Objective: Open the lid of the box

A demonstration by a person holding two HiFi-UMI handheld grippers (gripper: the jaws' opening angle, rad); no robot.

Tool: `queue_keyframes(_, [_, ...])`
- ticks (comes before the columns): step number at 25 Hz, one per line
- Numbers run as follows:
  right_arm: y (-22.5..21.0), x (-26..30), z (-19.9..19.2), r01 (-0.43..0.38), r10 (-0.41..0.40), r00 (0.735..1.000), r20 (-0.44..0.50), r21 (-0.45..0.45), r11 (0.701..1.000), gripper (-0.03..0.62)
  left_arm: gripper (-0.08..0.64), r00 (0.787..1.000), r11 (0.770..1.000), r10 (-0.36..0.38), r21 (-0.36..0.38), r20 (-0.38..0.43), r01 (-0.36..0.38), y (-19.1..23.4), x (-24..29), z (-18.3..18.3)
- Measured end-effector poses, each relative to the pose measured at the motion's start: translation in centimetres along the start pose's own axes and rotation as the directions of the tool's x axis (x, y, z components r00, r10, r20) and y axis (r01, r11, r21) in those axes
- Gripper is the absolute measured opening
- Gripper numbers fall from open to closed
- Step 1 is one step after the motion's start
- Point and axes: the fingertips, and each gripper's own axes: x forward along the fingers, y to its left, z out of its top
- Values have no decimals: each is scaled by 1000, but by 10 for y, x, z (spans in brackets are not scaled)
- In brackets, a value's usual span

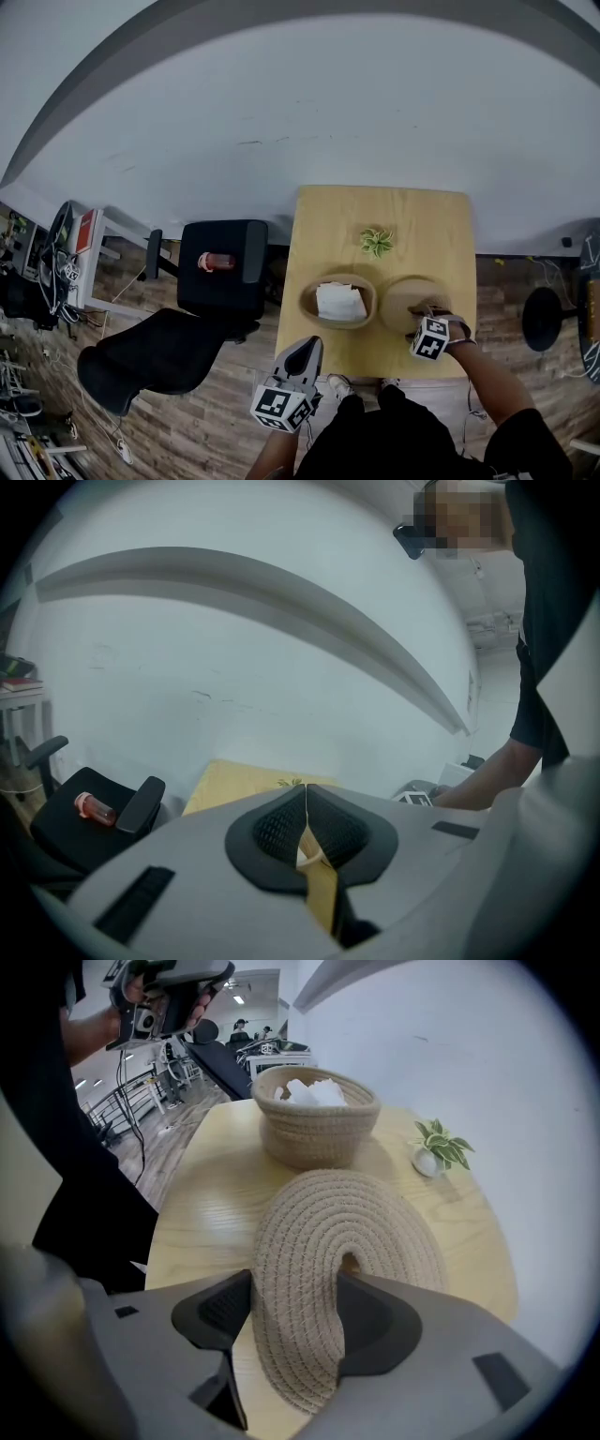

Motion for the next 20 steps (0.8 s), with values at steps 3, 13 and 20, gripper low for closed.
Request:
queue_keyframes(3, [-2,-1,5,-17,17,1000,15,9,1000,305,20,1000,1000,6,-6,-4,-6,1,-2,-4])
queue_keyframes(13, [-11,-53,48,65,-92,976,195,138,988,289,20,999,1000,-24,15,23,24,-13,2,7])
queue_keyframes(20, [-23,-148,112,179,-298,851,433,294,939,227,20,998,998,-50,46,43,48,-27,5,20])
